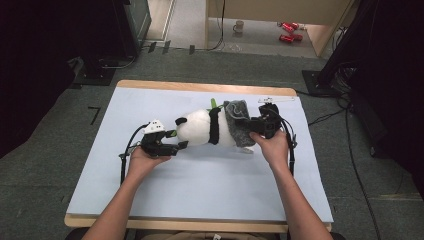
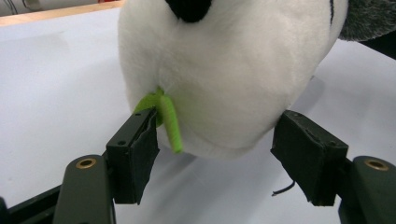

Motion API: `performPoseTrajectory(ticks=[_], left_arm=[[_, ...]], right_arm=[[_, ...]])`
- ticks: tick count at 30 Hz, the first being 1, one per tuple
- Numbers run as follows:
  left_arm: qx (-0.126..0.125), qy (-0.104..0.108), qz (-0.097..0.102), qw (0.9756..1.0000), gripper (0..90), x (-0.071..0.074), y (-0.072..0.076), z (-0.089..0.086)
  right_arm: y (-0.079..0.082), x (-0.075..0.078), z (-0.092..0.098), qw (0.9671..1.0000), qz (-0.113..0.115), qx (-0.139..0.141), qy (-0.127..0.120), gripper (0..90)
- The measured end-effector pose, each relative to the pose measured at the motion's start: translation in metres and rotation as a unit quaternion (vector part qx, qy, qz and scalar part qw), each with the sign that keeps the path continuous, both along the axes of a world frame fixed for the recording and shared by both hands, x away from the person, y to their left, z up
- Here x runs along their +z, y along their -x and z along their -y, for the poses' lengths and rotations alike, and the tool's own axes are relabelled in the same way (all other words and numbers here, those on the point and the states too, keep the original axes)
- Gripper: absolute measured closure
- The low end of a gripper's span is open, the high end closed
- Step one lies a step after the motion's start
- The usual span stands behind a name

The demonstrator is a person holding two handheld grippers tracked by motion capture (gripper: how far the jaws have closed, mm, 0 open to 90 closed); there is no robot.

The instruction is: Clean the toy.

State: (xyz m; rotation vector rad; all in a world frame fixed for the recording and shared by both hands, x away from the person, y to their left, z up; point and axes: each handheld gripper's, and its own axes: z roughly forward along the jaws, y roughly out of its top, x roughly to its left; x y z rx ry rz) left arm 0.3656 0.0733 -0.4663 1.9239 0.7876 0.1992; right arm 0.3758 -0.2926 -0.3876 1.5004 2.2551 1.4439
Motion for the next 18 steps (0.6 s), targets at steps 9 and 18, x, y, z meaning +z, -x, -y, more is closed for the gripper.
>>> performPoseTrajectory(ticks=[9,18], left_arm=[[0.015,-0.004,0.004,0.9999,26.4,-0.0052,-0.0037,0.0074],[0.027,0.019,-0.024,0.9992,36.5,-0.0084,-0.0099,0.0089]], right_arm=[[0.003,-0.0004,-0.0044,1.0,0.004,0.0,0.001,73.8],[0.0071,-0.0014,-0.0056,1.0,0.004,-0.005,-0.004,72.9]])
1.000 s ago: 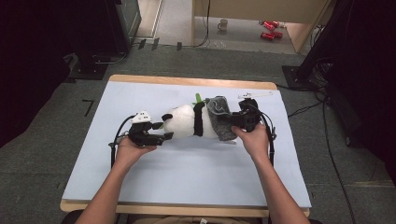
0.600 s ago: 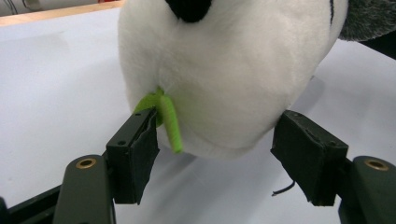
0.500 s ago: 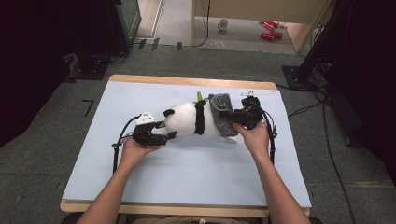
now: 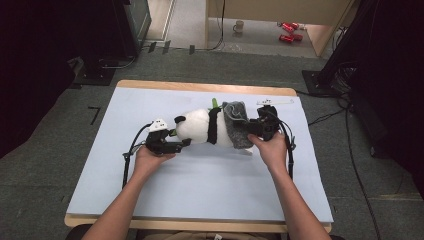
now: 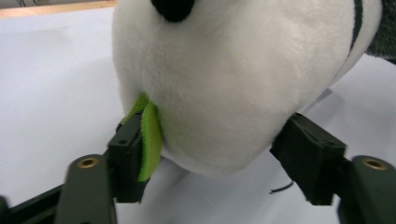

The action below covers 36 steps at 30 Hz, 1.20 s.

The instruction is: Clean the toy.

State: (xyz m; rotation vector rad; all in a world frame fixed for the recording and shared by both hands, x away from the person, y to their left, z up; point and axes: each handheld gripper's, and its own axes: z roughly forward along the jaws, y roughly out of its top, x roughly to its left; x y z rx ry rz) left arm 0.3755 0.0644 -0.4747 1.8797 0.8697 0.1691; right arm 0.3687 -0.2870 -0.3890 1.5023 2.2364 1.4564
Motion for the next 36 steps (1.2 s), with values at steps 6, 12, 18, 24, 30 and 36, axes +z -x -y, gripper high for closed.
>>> performPoseTrajectory(ticks=[6,12,18,24,30,36], left_arm=[[0.001,-0.005,-0.018,0.9998,61.1,0.005,0.0,0.003],[-0.019,0.034,-0.069,0.9969,71.8,0.014,0.002,0.004],[-0.034,0.04,-0.097,0.994,74.2,0.025,0.016,0.007],[-0.049,0.041,-0.123,0.9904,73.9,0.038,0.043,0.01],[-0.022,0.035,-0.116,0.9924,72.1,0.031,0.048,0.014],[-0.008,0.003,-0.108,0.9941,71.1,0.024,0.047,0.015]], right_arm=[[0.003,0.003,-0.001,1.0,0.005,0.0,0.001,75.3],[0.009,0.019,-0.006,0.9999,0.013,0.006,-0.005,77.1],[0.022,0.04,-0.03,0.9984,0.032,0.045,-0.011,77.1],[0.032,0.046,-0.059,0.9951,0.03,0.092,-0.022,77.1],[0.032,0.028,-0.094,0.9922,0.006,0.124,-0.012,77.1],[0.025,0.006,-0.107,0.9923,-0.005,0.123,0.008,77.1]])
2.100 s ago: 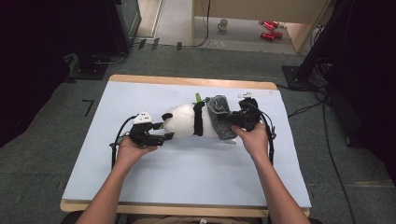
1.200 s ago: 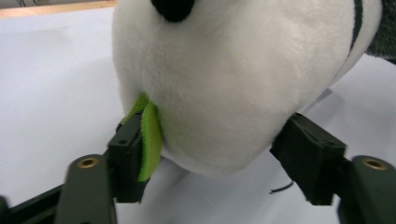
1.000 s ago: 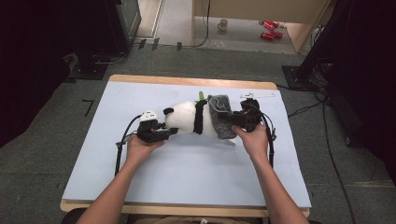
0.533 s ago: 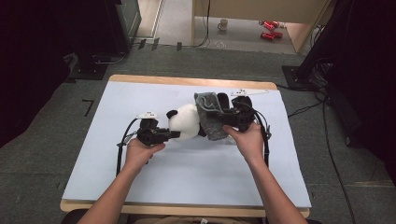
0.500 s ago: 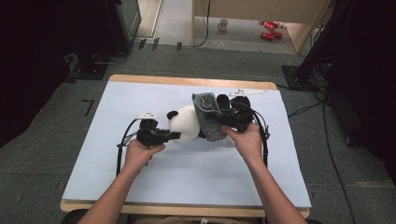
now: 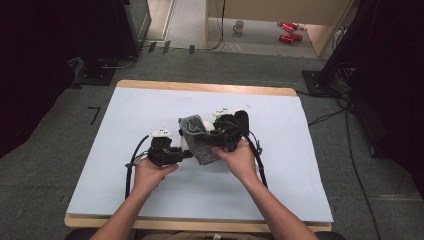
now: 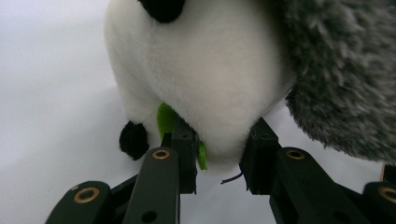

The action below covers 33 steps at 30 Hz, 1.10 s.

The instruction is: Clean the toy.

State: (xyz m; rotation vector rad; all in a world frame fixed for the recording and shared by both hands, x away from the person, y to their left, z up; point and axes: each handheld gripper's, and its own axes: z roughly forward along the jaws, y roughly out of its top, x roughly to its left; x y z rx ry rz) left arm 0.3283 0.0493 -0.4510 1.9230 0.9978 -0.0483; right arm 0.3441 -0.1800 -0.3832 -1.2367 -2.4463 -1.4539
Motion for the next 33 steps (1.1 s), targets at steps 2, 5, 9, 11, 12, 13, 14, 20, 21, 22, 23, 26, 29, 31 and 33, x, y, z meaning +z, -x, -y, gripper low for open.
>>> performPoseTrajectory(ticks=[2,5,9,11,12,13,14,20,21,22,23,26,29,31,33], left_arm=[[0.002,-0.004,0.001,1.0,71.0,-0.002,-0.002,0.0],[0.001,-0.003,0.003,1.0,70.7,-0.003,-0.003,-0.001],[0.003,0.001,-0.006,1.0,70.2,-0.005,-0.007,-0.005],[0.004,0.004,-0.009,0.9999,69.8,-0.006,-0.01,-0.007],[0.006,0.006,-0.009,0.9999,69.6,-0.006,-0.011,-0.008],[0.005,0.007,-0.01,0.9999,69.5,-0.006,-0.012,-0.008],[0.005,0.01,-0.01,0.9999,69.5,-0.006,-0.013,-0.009],[0.001,0.01,-0.002,0.9999,69.3,-0.005,-0.017,-0.009],[0.001,0.011,-0.002,0.9999,69.2,-0.006,-0.017,-0.009],[0.001,0.011,-0.002,0.9999,69.2,-0.005,-0.018,-0.009],[0.0,0.01,-0.002,0.9999,69.2,-0.005,-0.018,-0.009],[-0.001,0.01,-0.004,0.9999,69.2,-0.004,-0.021,-0.009],[0.0,0.01,-0.005,0.9999,69.3,-0.004,-0.023,-0.009],[0.001,0.009,-0.004,0.9999,69.2,-0.004,-0.025,-0.009],[0.002,0.009,-0.006,0.9999,69.2,-0.003,-0.026,-0.009]], right_arm=[[-0.002,-0.002,0.0,1.0,0.002,-0.003,0.007,77.1],[-0.004,-0.002,-0.001,0.9999,0.001,-0.001,0.015,77.0],[-0.007,-0.001,0.004,0.9995,0.004,-0.005,0.031,76.9],[-0.007,-0.001,0.01,0.9991,0.007,-0.011,0.04,76.6],[-0.008,0.0,0.014,0.9988,0.008,-0.017,0.045,76.4],[-0.008,0.0,0.019,0.9983,0.008,-0.025,0.052,76.2],[-0.009,0.0,0.024,0.9979,0.007,-0.033,0.056,76.3],[-0.015,0.002,0.05,0.9981,-0.015,-0.052,0.032,77.4],[-0.015,0.002,0.052,0.998,-0.013,-0.053,0.032,77.4],[-0.015,0.003,0.053,0.9979,-0.012,-0.054,0.033,77.4],[-0.015,0.003,0.055,0.9978,-0.011,-0.057,0.033,77.4],[-0.016,0.005,0.063,0.9973,-0.009,-0.066,0.03,77.5],[-0.017,0.007,0.076,0.9964,-0.01,-0.081,0.022,77.4],[-0.017,0.008,0.084,0.9956,-0.012,-0.092,0.015,77.3],[-0.017,0.008,0.092,0.9948,-0.014,-0.101,0.011,77.3]])
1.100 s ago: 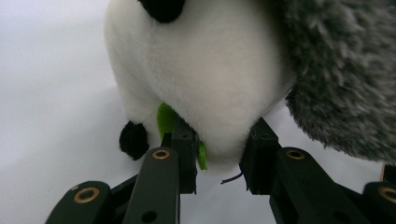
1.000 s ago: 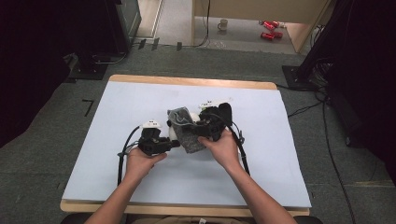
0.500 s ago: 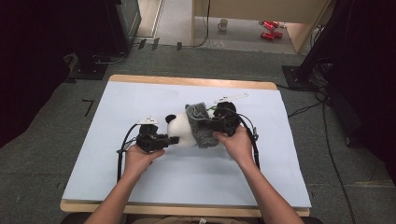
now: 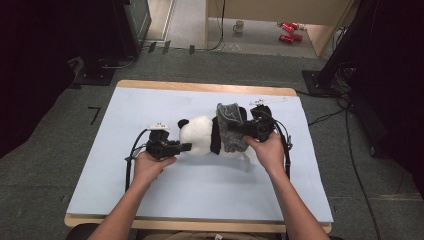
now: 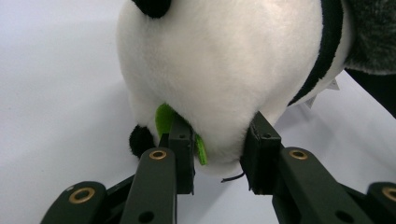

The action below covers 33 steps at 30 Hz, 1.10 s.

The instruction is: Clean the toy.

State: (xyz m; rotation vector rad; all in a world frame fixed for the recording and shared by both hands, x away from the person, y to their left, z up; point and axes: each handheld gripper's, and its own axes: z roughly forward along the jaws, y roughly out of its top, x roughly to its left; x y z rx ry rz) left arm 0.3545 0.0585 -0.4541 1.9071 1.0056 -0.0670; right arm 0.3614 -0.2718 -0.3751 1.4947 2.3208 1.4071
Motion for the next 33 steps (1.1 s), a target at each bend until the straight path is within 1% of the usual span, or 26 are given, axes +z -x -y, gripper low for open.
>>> performPoseTrajectory(ticks=[5,12,14,16,17,18,20,22,26,29,32,33], left_arm=[[0.0,0.001,-0.003,1.0,69.0,0.0,-0.003,0.0],[0.002,-0.002,-0.007,1.0,69.0,0.002,-0.006,0.0],[0.004,-0.002,-0.009,1.0,68.9,0.002,-0.006,0.0],[0.005,-0.004,-0.009,0.9999,69.0,0.002,-0.006,0.0],[0.008,-0.005,-0.009,0.9999,69.0,0.002,-0.006,0.001],[0.009,-0.005,-0.009,0.9999,69.0,0.002,-0.006,0.001],[0.01,-0.004,-0.012,0.9999,69.0,0.001,-0.007,0.001],[0.012,-0.002,-0.014,0.9998,69.0,0.001,-0.007,0.001],[0.012,-0.004,-0.01,0.9999,69.0,0.003,-0.004,0.003],[0.014,-0.006,-0.007,0.9999,68.9,0.004,-0.001,0.004],[0.016,0.005,-0.01,0.9998,68.8,0.004,0.0,0.004],[0.017,0.003,-0.008,0.9998,68.8,0.004,0.001,0.005]], right_arm=[[-0.002,-0.002,0.02,0.9997,-0.004,-0.023,-0.012,76.8],[-0.003,-0.006,0.037,0.9989,-0.008,-0.045,-0.01,76.6],[-0.003,-0.007,0.042,0.9983,-0.009,-0.057,-0.004,76.8],[-0.002,-0.007,0.046,0.9973,-0.01,-0.071,0.01,77.1],[-0.001,-0.006,0.047,0.9973,-0.013,-0.072,0.011,77.3],[0.0,-0.005,0.047,0.9973,-0.013,-0.071,0.005,77.5],[0.002,0.002,0.044,0.9976,-0.009,-0.068,0.004,77.8],[0.006,0.01,0.039,0.9981,0.0,-0.061,0.001,77.8],[0.012,0.022,0.026,0.9991,0.015,-0.038,-0.011,77.8],[0.015,0.026,0.011,0.9996,0.022,-0.017,-0.01,77.8],[0.015,0.026,-0.004,0.9997,0.025,0.003,-0.004,77.8],[0.015,0.026,-0.009,0.9997,0.025,0.008,-0.001,77.7]])
